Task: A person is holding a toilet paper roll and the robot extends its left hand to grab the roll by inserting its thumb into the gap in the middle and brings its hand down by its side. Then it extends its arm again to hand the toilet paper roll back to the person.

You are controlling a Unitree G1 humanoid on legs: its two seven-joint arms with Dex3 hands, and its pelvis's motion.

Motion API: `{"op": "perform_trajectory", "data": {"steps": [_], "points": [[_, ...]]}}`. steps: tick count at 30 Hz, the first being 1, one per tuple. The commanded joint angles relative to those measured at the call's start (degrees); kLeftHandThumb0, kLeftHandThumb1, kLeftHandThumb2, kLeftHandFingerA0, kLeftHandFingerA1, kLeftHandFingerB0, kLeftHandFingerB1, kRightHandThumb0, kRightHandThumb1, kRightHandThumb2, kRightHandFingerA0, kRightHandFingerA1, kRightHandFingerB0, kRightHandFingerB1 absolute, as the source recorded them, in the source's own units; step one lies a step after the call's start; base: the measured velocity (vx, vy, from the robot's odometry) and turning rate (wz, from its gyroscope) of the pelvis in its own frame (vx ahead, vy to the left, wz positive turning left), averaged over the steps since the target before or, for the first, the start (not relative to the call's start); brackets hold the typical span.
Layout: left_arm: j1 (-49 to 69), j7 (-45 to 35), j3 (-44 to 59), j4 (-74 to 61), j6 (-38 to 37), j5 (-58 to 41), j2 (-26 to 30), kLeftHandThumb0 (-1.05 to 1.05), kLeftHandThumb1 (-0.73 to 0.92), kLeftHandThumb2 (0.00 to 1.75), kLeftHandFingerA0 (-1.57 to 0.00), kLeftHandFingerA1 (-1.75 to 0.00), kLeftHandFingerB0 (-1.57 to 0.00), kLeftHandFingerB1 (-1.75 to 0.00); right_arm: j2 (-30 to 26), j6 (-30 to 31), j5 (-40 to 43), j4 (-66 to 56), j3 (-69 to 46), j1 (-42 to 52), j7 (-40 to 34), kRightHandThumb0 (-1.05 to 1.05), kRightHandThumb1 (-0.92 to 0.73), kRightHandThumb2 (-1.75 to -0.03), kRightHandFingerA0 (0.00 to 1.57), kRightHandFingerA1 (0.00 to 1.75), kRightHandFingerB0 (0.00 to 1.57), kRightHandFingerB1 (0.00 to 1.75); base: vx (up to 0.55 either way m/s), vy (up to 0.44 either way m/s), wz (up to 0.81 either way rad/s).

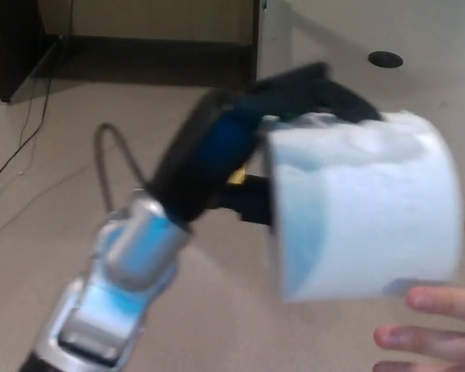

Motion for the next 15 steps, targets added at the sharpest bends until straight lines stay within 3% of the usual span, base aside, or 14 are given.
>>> {"op": "perform_trajectory", "data": {"steps": [1, 3, 4, 7, 9, 10, 11, 15], "points": [[-4.64, -2.26, -7.91, -1.74, 15.53, 10.05, -7.03, -0.24, 0.68, 0.62, -0.76, -1.57, -0.74, -1.37, 0.04, -0.55, -0.16, 0.18, 0.22, 0.3, 1.44, -0.39, -0.58, -0.57, 0.69, 0.48, 0.21, 0.28, 0.0, 0.0, 0.0], [-4.51, -2.6, -8.75, -1.92, 16.53, 9.89, -8.09, -0.2, 0.74, 0.63, -0.75, -1.55, -0.73, -1.28, 0.04, -0.67, -0.15, -0.03, 0.24, 0.11, 1.34, -0.38, -0.58, -0.57, 0.68, 0.48, 0.21, 0.28, 0.0, 0.0, 0.0], [-4.36, -2.34, -9.44, -1.33, 16.29, 9.82, -8.86, -0.2, 0.75, 0.66, -0.8, -1.45, -0.82, -1.1, 0.07, -0.65, 0.19, -0.07, -0.01, -0.12, 1.91, -0.37, -0.59, -0.58, 0.66, 0.48, 0.2, 0.28, 0.0, 0.0, 0.0], [-4.05, -1.92, -10.68, -0.91, 16.48, 11.06, -10.0, -0.19, 0.75, 0.69, -0.76, -1.47, -0.82, -1.09, -0.13, -0.62, 0.67, -0.14, -0.4, -0.5, 2.91, -0.37, -0.59, -0.58, 0.65, 0.48, 0.2, 0.28, 0.0, 0.0, 0.0], [-3.75, -2.06, -11.31, -1.07, 16.84, 11.65, -10.38, -0.18, 0.75, 0.71, -0.76, -1.48, -0.81, -1.1, -0.08, -0.41, 0.47, -0.1, -0.29, -0.85, 2.81, -0.37, -0.59, -0.58, 0.64, 0.47, 0.2, 0.28, 0.0, 0.0, 0.0], [-2.96, -1.74, -11.95, -1.06, 16.1, 11.63, -10.61, -0.17, 0.77, 0.72, -0.75, -1.55, -0.7, -1.4, 0.22, -0.2, 0.65, -0.05, -0.42, -1.01, 2.97, -0.36, -0.59, -0.58, 0.66, 0.47, 0.2, 0.28, 0.0, 0.0, 0.0], [-2.52, -1.59, -12.44, -1.2, 16.17, 12.1, -10.73, -0.16, 0.79, 0.73, -0.75, -1.58, -0.66, -1.46, 0.31, -0.15, 0.73, 0.07, -0.52, -1.02, 3.09, -0.36, -0.59, -0.58, 0.66, 0.47, 0.2, 0.28, 0.0, 0.0, 0.0], [-1.7, -1.58, -13.35, -1.31, 16.76, 12.84, -11.04, -0.21, 0.81, 0.71, -0.76, -1.6, -0.65, -1.44, 0.49, -0.07, 0.65, 0.14, -0.63, -1.11, 3.01, -0.36, -0.59, -0.58, 0.68, 0.48, 0.2, 0.28, 0.0, 0.0, 0.0]]}}
